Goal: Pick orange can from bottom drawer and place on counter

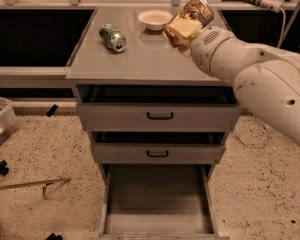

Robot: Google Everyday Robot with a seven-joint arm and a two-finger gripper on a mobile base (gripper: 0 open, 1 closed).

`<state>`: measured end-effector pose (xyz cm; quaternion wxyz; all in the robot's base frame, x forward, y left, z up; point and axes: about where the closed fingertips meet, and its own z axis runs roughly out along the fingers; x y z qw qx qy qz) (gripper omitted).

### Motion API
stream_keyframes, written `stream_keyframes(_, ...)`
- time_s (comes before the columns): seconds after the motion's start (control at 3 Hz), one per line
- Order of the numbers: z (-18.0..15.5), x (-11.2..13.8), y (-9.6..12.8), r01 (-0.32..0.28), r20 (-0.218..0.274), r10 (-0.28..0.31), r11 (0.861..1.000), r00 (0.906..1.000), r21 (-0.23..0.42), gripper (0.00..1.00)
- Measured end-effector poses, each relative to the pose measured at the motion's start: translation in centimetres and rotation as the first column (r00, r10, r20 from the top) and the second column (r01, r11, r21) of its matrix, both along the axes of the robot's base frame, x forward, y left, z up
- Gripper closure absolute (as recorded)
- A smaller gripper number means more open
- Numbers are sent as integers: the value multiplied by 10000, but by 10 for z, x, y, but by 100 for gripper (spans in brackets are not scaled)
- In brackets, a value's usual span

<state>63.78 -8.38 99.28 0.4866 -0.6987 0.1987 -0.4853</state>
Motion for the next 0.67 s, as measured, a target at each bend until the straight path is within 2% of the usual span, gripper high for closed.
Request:
stream_keyframes(0.33, 0, 3, 2, -74, -95, 72, 9999, 9999, -153, 100)
stream_keyframes(0.67, -2, 30, 5, -332, -676, 318, 9993, 9972, -197, 100)
